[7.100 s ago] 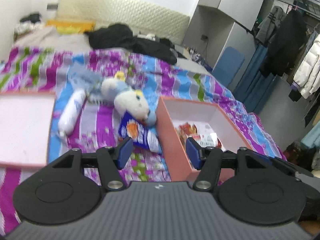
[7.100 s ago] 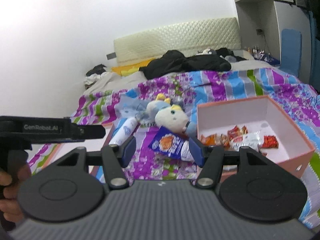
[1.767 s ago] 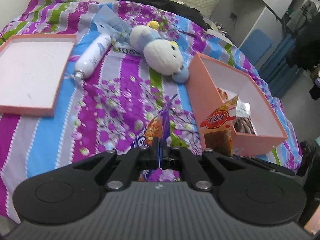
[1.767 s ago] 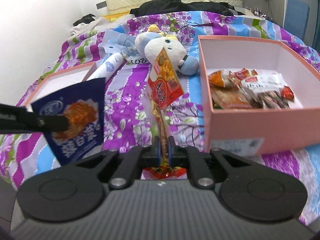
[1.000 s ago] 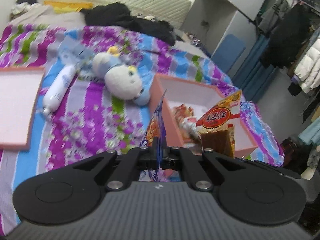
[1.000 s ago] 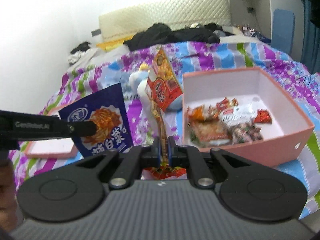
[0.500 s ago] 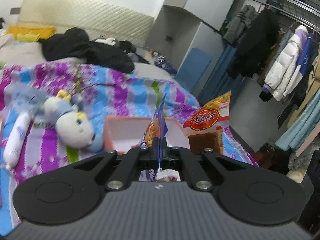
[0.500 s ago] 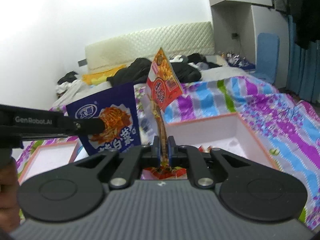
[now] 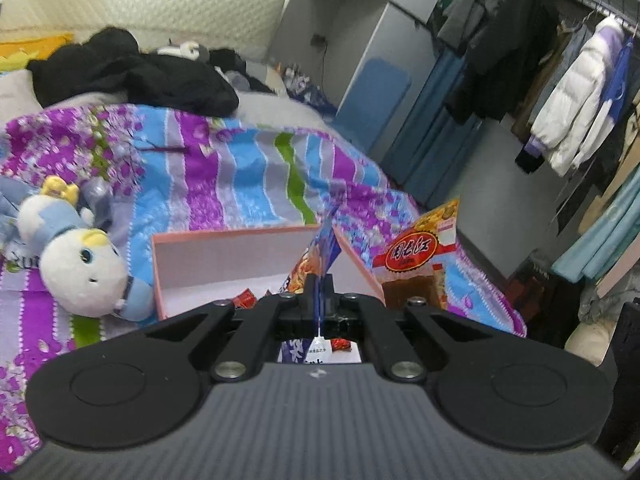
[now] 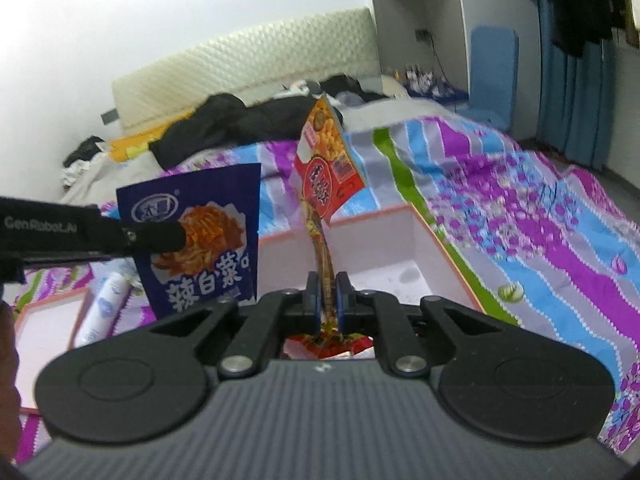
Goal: Organize snacks
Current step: 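Lower both snacks into the pink box and open both grippers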
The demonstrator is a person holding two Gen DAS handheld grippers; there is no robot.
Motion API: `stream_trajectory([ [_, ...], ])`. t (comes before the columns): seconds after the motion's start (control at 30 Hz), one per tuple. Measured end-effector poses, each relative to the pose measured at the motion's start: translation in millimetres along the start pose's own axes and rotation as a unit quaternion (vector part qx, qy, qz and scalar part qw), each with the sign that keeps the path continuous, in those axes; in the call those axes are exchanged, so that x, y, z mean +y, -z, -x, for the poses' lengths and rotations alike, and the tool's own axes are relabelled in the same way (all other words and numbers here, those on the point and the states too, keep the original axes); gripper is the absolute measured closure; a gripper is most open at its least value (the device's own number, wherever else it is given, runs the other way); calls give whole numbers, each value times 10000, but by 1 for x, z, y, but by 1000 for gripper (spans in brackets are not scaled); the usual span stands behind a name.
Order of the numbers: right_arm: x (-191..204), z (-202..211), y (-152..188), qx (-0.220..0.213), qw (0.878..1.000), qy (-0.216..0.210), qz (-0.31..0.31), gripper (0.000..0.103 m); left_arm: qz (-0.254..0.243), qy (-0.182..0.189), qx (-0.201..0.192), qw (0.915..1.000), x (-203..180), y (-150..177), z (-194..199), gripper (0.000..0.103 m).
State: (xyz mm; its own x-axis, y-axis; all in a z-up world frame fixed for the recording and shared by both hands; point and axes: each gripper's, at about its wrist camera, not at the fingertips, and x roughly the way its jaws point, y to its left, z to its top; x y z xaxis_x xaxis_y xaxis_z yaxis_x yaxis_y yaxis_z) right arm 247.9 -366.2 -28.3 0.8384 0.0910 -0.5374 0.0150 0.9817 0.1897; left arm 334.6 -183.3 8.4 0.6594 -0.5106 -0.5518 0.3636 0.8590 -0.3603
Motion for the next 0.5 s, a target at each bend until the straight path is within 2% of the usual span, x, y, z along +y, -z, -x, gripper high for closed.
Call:
stream_trajectory([
  [0.17, -19, -35, 20, 404, 9990, 154, -140, 91, 1, -21, 426, 9991, 12, 12, -52, 103],
  [0.33, -25, -61, 38, 709, 9969, 247, -225, 90, 60, -150, 744, 9971, 27, 26, -82, 102],
  [0.47, -26, -64, 48, 817, 9955, 273, -391, 76, 17, -298, 819, 9962, 32, 28, -84, 99],
  [0.5, -25, -63, 49, 818, 9955, 260, -400, 76, 10, -325, 809, 9962, 34, 27, -82, 97],
])
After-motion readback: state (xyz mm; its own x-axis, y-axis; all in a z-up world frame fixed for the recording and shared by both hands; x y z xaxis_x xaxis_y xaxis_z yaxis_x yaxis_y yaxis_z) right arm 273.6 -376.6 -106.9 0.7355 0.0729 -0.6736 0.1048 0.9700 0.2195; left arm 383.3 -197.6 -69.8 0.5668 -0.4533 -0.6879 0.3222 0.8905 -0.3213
